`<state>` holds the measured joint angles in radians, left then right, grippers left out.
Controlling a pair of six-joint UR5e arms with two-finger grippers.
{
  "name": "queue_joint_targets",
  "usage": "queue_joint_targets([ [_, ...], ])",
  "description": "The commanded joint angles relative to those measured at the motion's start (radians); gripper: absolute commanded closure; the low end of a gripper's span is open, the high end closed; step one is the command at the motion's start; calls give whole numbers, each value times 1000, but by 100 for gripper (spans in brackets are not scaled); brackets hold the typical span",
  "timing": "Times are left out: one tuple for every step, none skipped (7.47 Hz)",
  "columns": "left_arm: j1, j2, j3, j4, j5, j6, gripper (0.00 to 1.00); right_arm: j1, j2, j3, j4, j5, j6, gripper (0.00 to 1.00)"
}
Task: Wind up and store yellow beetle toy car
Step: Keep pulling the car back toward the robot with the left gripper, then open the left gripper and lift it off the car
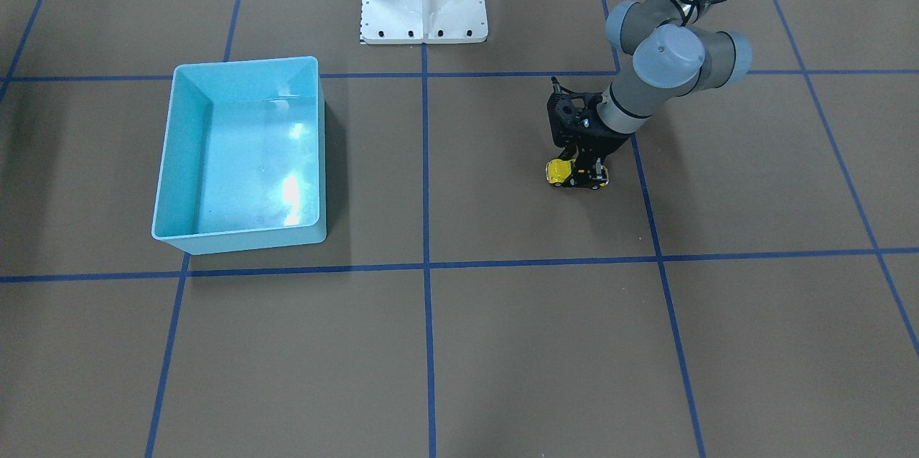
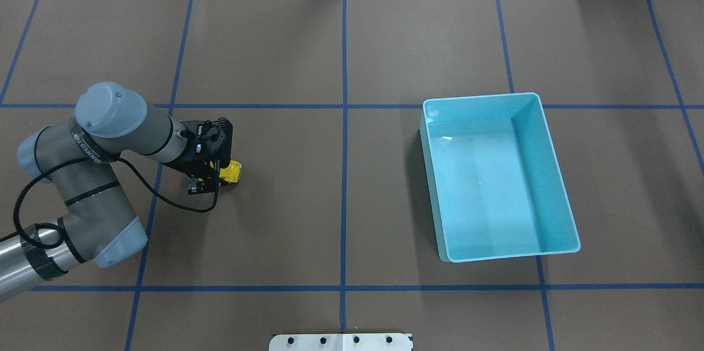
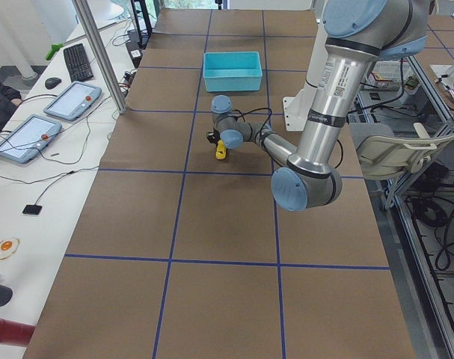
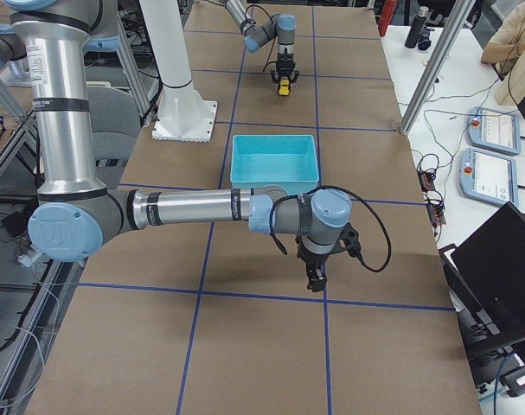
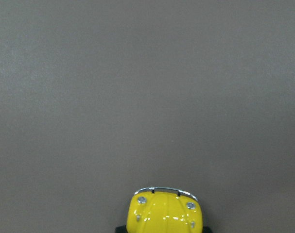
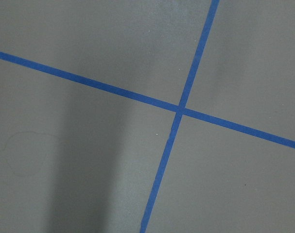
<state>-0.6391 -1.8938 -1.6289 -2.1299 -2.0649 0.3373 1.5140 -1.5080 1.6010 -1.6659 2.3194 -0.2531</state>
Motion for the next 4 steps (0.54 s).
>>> queue_joint_targets([
  [-5, 34, -8, -34, -1, 0, 100, 0, 0, 0, 0, 0, 0, 0],
  [-17, 44, -8, -38, -26, 0, 100, 0, 0, 0, 0, 0, 0, 0],
  [-23, 56, -8, -53, -30, 0, 100, 0, 0, 0, 0, 0, 0, 0],
  [-28, 67, -6, -71, -32, 0, 100, 0, 0, 0, 0, 0, 0, 0],
])
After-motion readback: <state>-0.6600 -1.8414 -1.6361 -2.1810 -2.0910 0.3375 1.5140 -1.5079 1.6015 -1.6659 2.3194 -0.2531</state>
